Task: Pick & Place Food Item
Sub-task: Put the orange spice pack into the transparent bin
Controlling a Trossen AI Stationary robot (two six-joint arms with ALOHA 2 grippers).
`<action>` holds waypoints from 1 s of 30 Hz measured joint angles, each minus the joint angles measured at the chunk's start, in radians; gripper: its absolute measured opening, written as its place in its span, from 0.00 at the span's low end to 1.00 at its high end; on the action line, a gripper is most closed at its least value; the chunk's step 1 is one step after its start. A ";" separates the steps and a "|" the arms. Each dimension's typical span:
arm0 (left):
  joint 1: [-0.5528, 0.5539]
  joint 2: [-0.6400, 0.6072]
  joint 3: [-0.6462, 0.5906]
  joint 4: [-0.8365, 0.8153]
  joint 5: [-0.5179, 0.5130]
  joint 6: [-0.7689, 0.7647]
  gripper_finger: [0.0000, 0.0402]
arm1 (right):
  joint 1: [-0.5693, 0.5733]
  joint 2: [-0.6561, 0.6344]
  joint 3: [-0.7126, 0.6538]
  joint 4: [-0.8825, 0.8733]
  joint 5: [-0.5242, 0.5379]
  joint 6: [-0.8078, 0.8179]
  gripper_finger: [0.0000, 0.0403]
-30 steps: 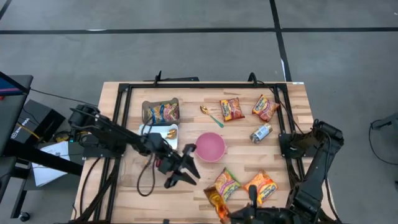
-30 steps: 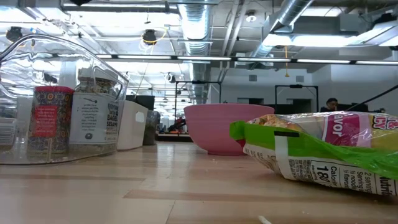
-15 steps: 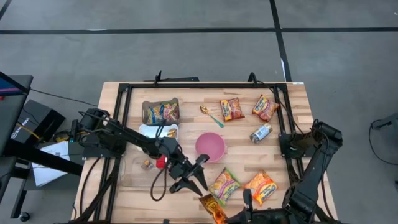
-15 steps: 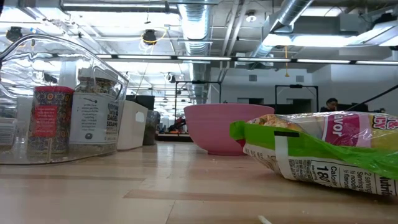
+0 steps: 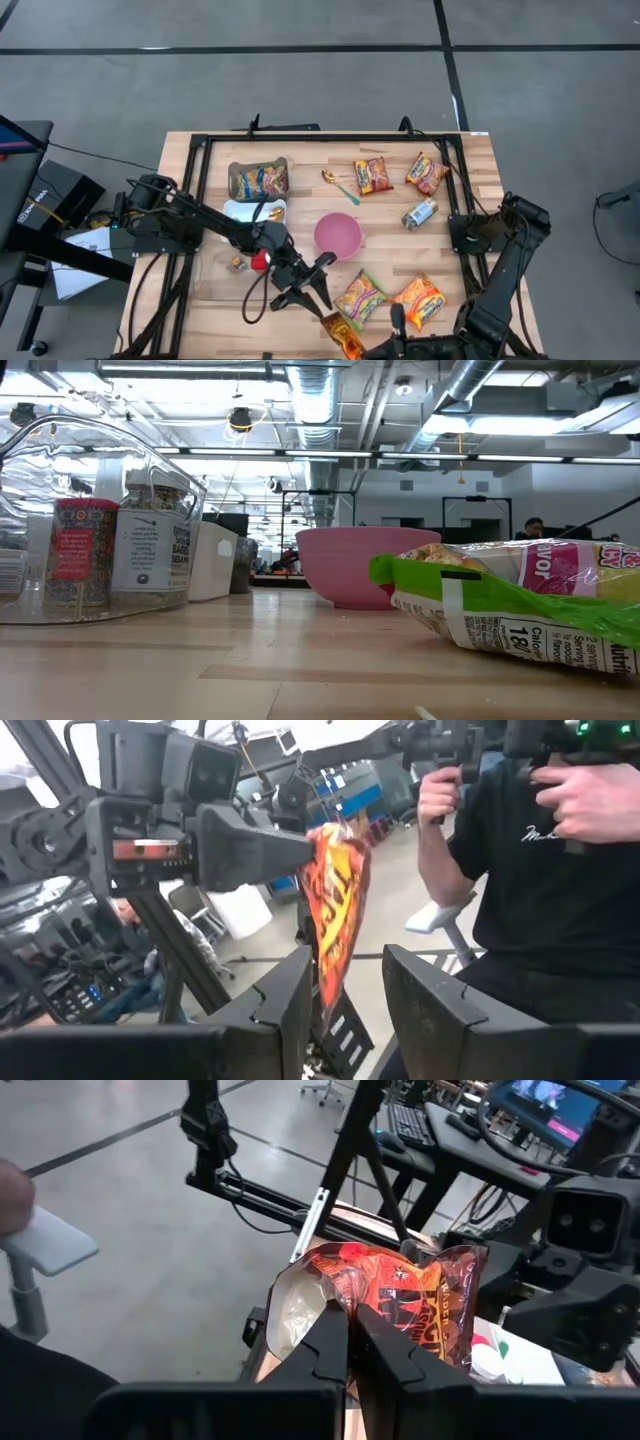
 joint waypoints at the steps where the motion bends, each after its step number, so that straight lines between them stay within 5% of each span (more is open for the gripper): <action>1: -0.002 0.000 0.000 0.003 0.000 0.000 0.29 | -0.004 0.000 0.000 0.000 0.000 -0.002 0.00; 15: -0.010 0.000 0.000 0.012 -0.001 0.000 0.27 | -0.032 0.000 0.000 -0.001 0.000 -0.003 0.00; 30: -0.010 -0.001 0.000 0.028 -0.003 0.028 0.01 | -0.047 0.000 0.000 -0.001 0.002 -0.010 0.00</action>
